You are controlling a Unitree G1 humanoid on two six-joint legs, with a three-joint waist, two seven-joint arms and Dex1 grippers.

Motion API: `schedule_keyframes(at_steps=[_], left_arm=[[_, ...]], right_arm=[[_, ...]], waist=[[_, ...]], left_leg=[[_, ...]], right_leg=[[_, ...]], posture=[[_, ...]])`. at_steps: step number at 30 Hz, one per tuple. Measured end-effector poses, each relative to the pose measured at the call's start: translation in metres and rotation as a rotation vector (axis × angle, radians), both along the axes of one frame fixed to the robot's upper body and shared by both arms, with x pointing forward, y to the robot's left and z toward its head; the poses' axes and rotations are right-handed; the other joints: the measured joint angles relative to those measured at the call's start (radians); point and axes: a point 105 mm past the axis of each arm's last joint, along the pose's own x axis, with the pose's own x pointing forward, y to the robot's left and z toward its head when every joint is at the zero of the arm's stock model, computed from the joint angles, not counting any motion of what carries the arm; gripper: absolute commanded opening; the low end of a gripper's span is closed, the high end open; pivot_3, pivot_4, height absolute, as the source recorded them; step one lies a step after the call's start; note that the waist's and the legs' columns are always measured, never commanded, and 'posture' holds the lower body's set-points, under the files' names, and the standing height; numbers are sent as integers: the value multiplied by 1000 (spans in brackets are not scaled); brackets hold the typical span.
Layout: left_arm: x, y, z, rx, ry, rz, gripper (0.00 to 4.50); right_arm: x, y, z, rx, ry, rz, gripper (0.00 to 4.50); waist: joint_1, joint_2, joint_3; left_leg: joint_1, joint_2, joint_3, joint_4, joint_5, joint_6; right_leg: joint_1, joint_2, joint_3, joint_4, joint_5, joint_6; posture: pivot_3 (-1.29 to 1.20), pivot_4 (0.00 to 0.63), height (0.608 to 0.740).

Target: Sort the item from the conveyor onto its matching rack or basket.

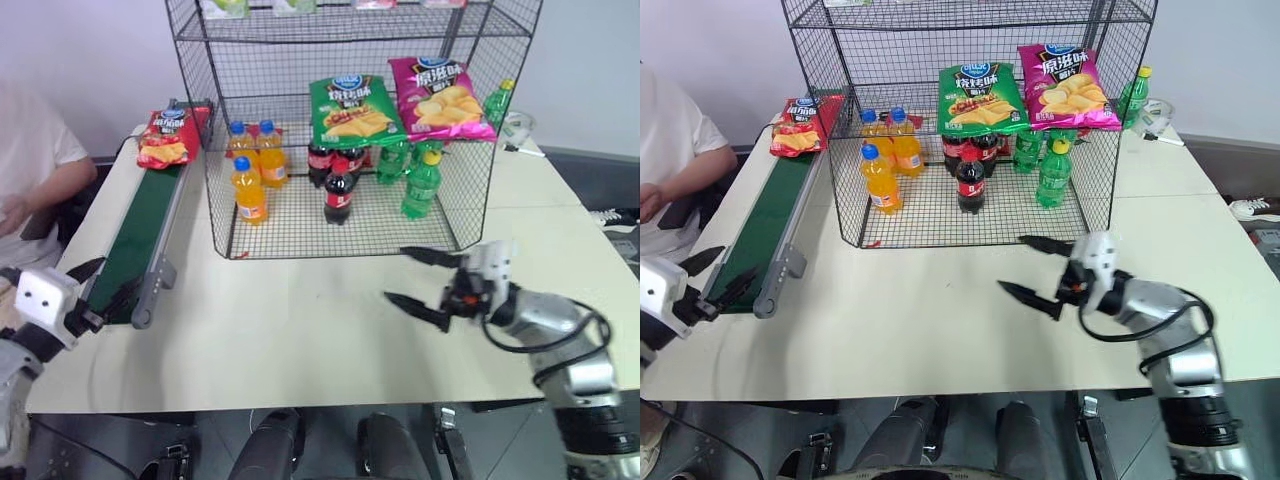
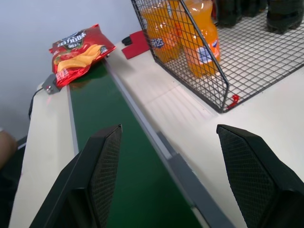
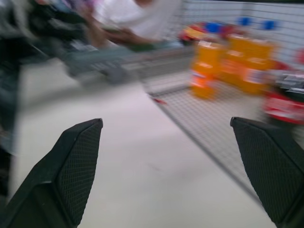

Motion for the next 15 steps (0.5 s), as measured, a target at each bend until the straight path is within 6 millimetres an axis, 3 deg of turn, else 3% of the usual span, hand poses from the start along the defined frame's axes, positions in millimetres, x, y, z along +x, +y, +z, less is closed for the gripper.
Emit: schedule_keyframes(at_steps=[4, 8, 15], left_arm=[[-6, -5, -8, 2, 13, 12, 3316], [-12, -11, -10, 41, 12, -3, 3316], [-39, -8, -19, 224, 18, 15, 3316]], right_arm=[[1, 23, -10, -34, 14, 147, 4500], [13, 39, -4, -38, -32, 211, 4500], [19, 42, -13, -57, -35, 224, 4500]], waist=[[6, 0, 0], [6, -1, 0], [6, -1, 0]], left_leg=[[0, 0, 0, 1, 0, 0], [0, 0, 0, 0, 0, 0], [0, 0, 0, -4, 0, 0]], right_leg=[[0, 0, -1, -2, 1, -1], [-1, 1, -1, -3, 1, -1], [-2, 0, 0, -5, 1, -1]], posture=[[0, 150, 740], [0, 150, 740], [0, 150, 740]])
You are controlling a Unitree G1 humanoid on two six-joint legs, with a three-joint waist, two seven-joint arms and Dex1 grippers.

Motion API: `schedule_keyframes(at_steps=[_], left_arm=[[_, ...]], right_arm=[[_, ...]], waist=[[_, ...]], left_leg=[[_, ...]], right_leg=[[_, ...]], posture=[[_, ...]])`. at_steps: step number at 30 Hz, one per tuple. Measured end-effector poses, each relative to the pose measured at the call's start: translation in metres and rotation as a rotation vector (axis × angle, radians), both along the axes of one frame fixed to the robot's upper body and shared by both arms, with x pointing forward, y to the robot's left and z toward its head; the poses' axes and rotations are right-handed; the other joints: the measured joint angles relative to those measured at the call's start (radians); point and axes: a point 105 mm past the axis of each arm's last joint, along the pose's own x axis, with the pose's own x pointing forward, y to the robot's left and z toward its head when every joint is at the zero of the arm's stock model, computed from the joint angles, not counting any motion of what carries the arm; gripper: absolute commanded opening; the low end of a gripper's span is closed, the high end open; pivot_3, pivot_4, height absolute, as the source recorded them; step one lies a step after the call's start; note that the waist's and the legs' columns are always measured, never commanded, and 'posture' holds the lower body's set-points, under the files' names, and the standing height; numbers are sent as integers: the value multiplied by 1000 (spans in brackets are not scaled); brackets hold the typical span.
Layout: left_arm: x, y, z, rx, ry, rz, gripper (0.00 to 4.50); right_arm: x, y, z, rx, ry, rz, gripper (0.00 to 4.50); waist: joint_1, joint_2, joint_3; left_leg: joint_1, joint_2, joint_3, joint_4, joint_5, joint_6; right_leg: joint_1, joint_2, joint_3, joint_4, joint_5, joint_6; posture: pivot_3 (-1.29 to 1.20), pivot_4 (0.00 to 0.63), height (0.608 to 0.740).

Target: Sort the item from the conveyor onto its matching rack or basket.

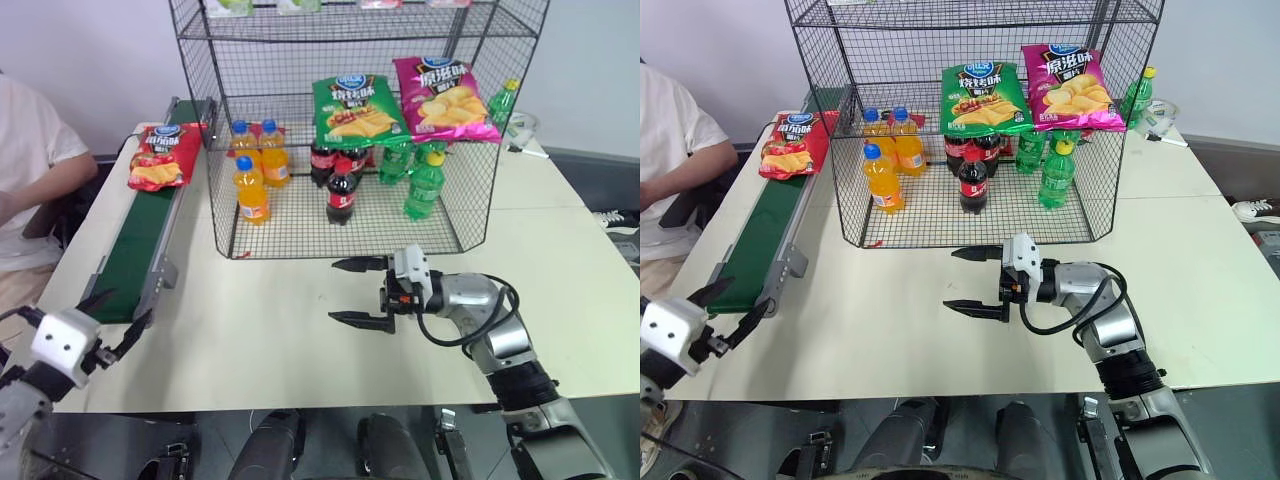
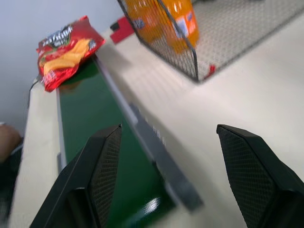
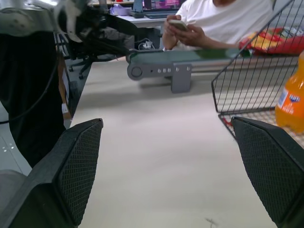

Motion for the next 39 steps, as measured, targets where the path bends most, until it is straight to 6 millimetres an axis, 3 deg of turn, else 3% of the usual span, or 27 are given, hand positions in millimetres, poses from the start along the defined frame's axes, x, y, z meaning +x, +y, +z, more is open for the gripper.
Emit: schedule_keyframes(at_steps=[4, 8, 14, 24, 39], left_arm=[[-16, 14, -2, 285, -58, 54, 3316], [-37, 43, -10, 568, -88, 129, 3316], [-42, 55, -16, 730, -135, 118, 3316], [-23, 54, -14, 774, -227, 105, 3316], [-19, 52, -23, 781, -229, 116, 3316]], right_arm=[[0, 2, 0, 5, -3, 8, 4500], [1, 0, -2, -4, -8, 3, 4500], [2, 0, -1, -10, -15, 1, 4500], [0, 1, 0, -10, -26, -4, 4500], [1, 1, 0, -18, -34, -16, 4500]], waist=[[0, 0, 0], [0, 0, 0], [2, -1, -1], [-5, -1, -1], [-5, -2, -1]], left_leg=[[1, 0, 0, -2, 0, 0], [1, 0, 0, -2, 0, 0], [1, 0, 0, -2, 0, 0], [2, 0, 0, -3, 0, 0], [2, 0, 0, -3, 0, -1]], right_leg=[[-1, 0, 0, 0, 0, -1], [-1, 0, 0, 0, 0, -1], [-1, 0, -1, 1, 1, 0], [-1, 1, -1, 2, 2, 3], [-2, 1, -1, 3, 3, 4]], posture=[[0, 150, 740], [0, 150, 740], [0, 150, 740], [0, 150, 740], [0, 150, 740]])
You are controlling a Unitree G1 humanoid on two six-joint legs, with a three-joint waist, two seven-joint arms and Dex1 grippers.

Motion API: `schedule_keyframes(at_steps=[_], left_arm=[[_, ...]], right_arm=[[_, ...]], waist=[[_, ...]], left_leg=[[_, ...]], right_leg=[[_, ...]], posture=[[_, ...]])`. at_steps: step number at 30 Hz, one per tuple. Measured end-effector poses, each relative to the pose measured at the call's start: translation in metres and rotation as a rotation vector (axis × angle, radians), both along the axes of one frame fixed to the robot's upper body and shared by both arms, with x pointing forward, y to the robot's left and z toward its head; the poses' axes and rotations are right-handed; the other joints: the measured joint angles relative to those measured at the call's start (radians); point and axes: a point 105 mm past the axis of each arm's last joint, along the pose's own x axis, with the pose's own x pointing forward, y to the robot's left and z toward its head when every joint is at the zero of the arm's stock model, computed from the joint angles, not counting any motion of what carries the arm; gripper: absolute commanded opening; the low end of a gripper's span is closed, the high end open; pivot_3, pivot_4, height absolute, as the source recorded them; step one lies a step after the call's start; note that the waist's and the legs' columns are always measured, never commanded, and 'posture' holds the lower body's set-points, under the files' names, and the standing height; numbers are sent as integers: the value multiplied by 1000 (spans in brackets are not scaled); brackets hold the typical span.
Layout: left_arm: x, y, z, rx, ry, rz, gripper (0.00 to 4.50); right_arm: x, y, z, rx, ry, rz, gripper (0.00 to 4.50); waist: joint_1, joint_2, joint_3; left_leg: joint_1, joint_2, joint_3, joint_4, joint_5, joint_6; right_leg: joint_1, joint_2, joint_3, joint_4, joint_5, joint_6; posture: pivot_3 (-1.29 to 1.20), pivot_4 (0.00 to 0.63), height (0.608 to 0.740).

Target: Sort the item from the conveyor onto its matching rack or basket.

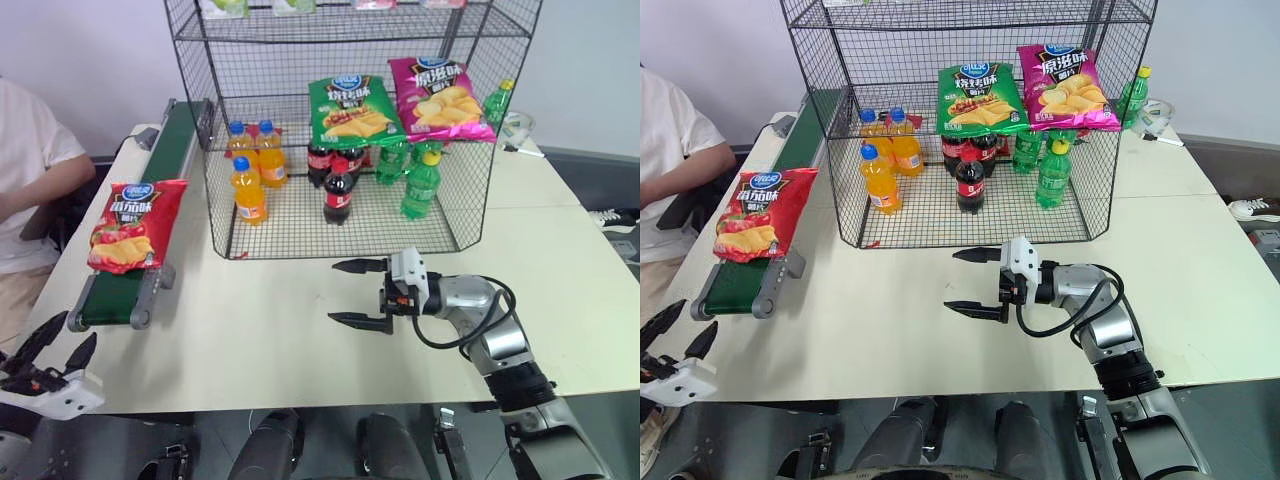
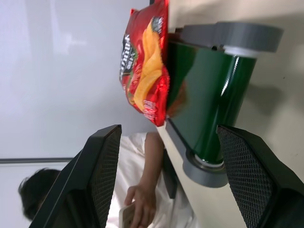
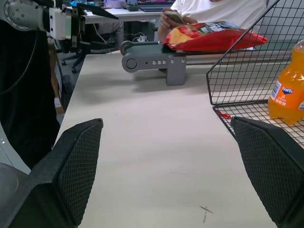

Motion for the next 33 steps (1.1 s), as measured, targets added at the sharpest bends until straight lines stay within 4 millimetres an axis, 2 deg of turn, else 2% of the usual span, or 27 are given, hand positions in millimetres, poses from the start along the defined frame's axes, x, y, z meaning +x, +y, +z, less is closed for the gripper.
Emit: schedule_keyframes(at_steps=[11, 33], left_arm=[[2, -1, -8, -7, 6, 16, 3316], [16, -4, -4, 3, -22, 9, 3316]], right_arm=[[0, -1, -1, -4, -2, -6, 4500], [2, -6, -2, -19, -6, -33, 4500]], waist=[[0, 0, 0], [0, 0, 0]], left_leg=[[0, 0, 0, 0, 0, 0], [1, 0, 0, 0, 1, 0]], right_leg=[[0, 0, 0, 1, 0, 0], [0, 0, -1, 2, 0, 0]], posture=[[0, 150, 740], [0, 150, 740]])
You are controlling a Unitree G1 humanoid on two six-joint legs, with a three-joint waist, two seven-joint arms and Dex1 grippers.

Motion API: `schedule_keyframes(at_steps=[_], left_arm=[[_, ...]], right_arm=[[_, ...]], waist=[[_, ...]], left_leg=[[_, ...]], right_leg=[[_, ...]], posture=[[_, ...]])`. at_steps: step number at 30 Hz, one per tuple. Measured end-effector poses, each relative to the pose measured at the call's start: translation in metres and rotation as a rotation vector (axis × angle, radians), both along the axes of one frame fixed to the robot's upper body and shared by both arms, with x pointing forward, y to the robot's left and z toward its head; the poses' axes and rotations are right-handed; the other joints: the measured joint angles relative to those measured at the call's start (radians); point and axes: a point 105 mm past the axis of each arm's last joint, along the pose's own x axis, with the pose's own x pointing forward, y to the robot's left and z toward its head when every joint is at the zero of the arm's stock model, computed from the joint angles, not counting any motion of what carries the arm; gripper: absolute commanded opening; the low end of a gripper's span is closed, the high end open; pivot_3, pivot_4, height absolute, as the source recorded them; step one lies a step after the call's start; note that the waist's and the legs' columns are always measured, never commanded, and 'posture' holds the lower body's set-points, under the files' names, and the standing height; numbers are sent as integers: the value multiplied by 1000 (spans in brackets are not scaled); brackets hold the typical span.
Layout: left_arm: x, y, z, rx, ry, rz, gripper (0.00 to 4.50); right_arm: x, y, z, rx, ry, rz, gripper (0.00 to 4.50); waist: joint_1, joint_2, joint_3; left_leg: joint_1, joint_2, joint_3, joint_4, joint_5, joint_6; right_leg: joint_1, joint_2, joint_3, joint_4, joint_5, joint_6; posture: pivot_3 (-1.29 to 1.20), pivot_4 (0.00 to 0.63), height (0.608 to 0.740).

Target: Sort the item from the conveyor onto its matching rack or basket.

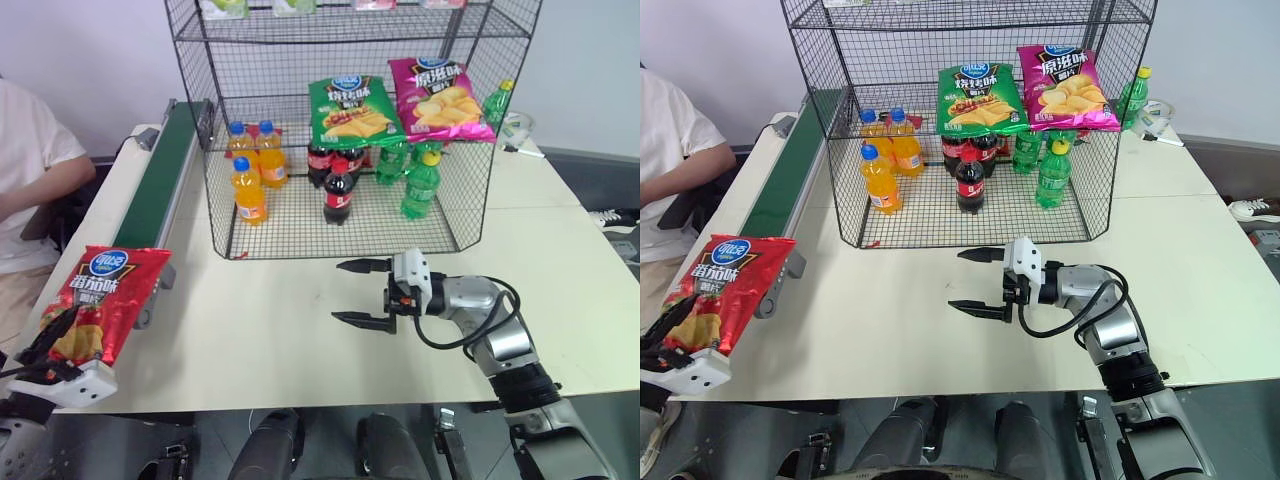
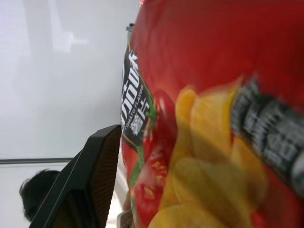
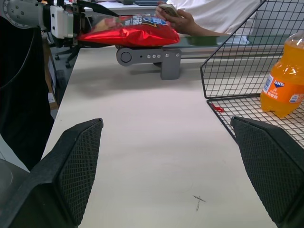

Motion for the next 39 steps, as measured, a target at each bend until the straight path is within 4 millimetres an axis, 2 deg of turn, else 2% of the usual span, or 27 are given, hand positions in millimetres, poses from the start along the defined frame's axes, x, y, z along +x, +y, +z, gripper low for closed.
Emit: schedule_keyframes(at_steps=[7, 10, 14, 15, 21, 26, 29, 32, 36, 39], left_arm=[[4, -1, 1, -1, -9, -3, 3316], [5, -2, 0, -12, -5, -8, 2511], [7, -4, 0, -39, -4, -14, 454], [7, -4, 0, -41, -7, -14, 59], [8, -6, 4, -40, -15, -21, 59], [11, -15, 22, -27, -79, -58, 59], [15, -26, 51, -3, -172, -94, 59], [22, -47, 79, 19, -245, -159, 59], [34, -92, 124, 44, -360, -283, 59], [43, -126, 158, 47, -463, -367, 59]], right_arm=[[1, 0, 0, 0, -3, -9, 4500], [1, 0, 1, 1, -7, -10, 4500], [1, -1, 0, -5, -14, -13, 4500], [2, -1, 0, -6, -16, -15, 4500], [2, -1, 0, -10, -25, -21, 4500], [7, -7, 6, 9, -54, -63, 4500], [12, -19, 17, 54, -90, -136, 4500], [9, -28, 20, 96, -105, -197, 4500], [8, -38, 29, 183, -126, -316, 4500], [15, -48, 47, 259, -210, -456, 4500]], waist=[[0, 0, 0], [0, 0, 0], [0, 0, 0], [0, 0, 0], [0, 0, 0], [2, 0, 0], [6, -1, 0], [7, -1, 0], [6, -1, 0], [6, 1, -1]], left_leg=[[0, 0, 0, 0, 1, 1], [1, 0, 0, 0, 1, 1], [1, 0, 0, 0, 1, 1], [1, 0, 0, 0, 1, 1], [1, 0, 0, 0, 1, 1], [1, 0, 0, 0, 1, 0], [1, 0, 0, 0, 1, 0], [1, 0, 0, 0, 1, 0], [2, 0, 0, 0, 1, 0], [2, 0, 1, 0, 2, 0]], right_leg=[[0, 0, 0, 0, 0, 0], [0, 0, 0, 1, 0, 0], [0, 0, 0, 1, 0, 0], [0, 0, 0, 1, 0, 0], [0, 0, 0, 1, 0, 0], [0, 0, 0, 1, 0, 0], [1, 0, 1, 1, 0, 0], [1, 0, 1, 1, 0, 0], [2, 0, 1, 2, 0, 0], [2, 1, 1, 2, 0, 0]], posture=[[0, 150, 740], [0, 150, 740], [0, 150, 740], [0, 150, 740], [0, 150, 740], [0, 150, 740], [0, 150, 740], [0, 150, 740], [0, 150, 740], [0, 150, 740]])
